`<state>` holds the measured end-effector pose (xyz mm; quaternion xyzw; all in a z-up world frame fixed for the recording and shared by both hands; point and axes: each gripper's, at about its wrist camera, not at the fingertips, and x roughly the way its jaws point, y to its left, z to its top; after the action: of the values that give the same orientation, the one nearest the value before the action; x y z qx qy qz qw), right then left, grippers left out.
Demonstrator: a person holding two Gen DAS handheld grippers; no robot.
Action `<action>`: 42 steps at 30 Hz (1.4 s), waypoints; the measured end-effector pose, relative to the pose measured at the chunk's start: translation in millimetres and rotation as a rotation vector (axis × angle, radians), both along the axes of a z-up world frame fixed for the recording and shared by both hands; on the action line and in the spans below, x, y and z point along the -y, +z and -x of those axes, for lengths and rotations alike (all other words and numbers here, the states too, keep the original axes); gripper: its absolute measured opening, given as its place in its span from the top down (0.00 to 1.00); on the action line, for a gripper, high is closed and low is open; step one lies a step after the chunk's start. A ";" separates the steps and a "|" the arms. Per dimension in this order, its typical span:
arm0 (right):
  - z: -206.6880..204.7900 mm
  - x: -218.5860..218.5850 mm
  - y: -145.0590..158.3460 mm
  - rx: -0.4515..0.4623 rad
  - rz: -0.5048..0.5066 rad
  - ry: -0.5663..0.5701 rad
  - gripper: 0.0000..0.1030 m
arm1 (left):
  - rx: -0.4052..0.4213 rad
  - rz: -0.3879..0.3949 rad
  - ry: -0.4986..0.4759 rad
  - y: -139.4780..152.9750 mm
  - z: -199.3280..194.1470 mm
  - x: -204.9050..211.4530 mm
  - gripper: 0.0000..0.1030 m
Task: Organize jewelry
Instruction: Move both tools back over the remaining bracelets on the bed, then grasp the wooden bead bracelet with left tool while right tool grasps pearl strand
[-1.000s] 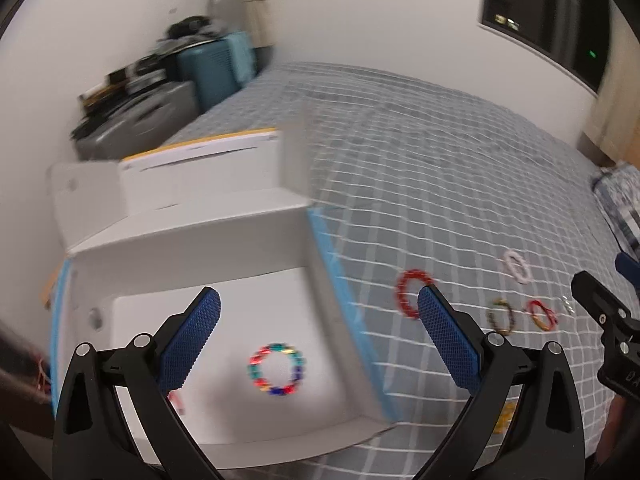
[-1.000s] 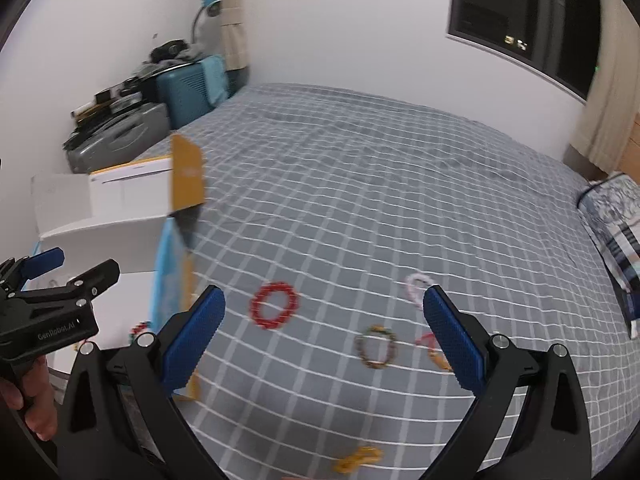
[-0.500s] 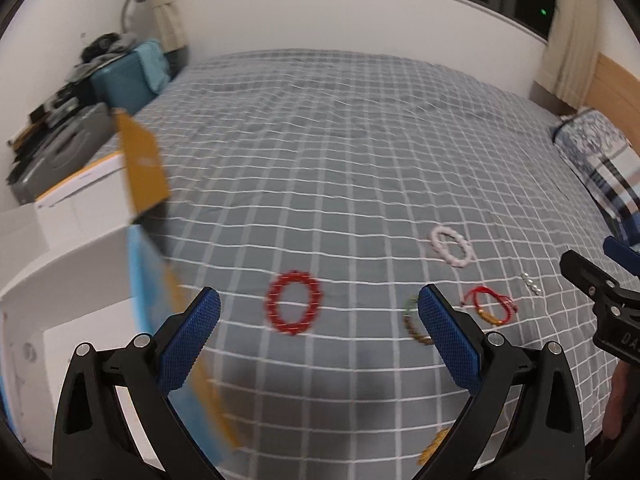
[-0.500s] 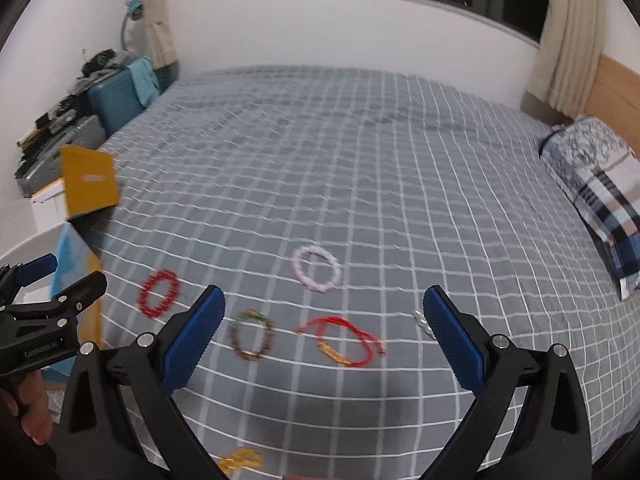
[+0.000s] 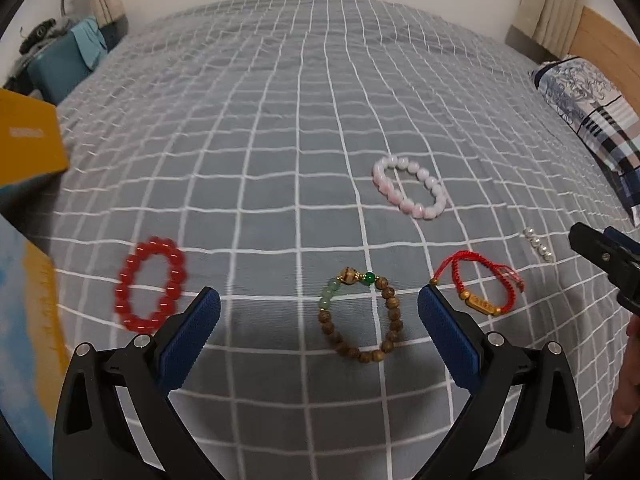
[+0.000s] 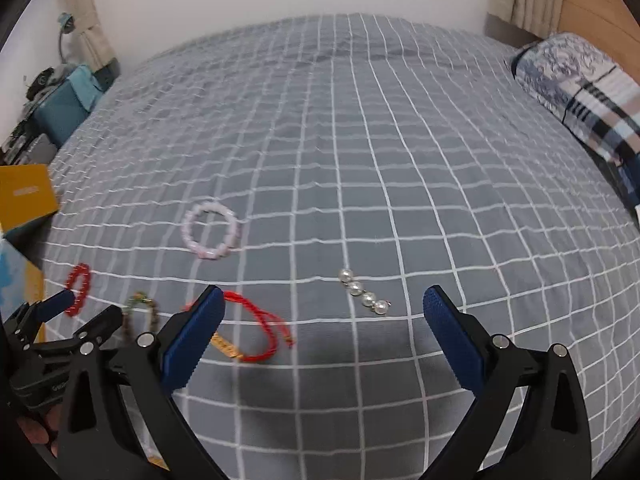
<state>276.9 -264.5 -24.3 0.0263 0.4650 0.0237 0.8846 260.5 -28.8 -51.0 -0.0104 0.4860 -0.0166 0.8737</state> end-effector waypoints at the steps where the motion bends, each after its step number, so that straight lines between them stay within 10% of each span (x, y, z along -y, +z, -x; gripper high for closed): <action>1: -3.3 1.0 -4.5 -0.010 0.002 0.005 0.07 | -0.002 0.003 -0.005 -3.3 -0.9 0.8 0.06; 18: -42.0 31.8 -62.2 -0.116 -0.051 -0.045 0.21 | -0.060 -0.007 -0.034 -43.9 -16.0 13.2 0.12; 35: -40.8 31.6 -66.4 -0.147 -0.049 -0.041 0.90 | -0.064 -0.096 -0.058 -35.9 -5.0 20.4 0.87; 42: -37.3 28.3 -62.0 -0.133 -0.028 -0.043 0.90 | -0.055 -0.084 -0.055 -30.7 -4.1 18.4 0.93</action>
<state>314.2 -292.8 -86.3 0.0502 0.5216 0.0093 0.8517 264.5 -47.2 -81.7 0.0393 0.5103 -0.0198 0.8588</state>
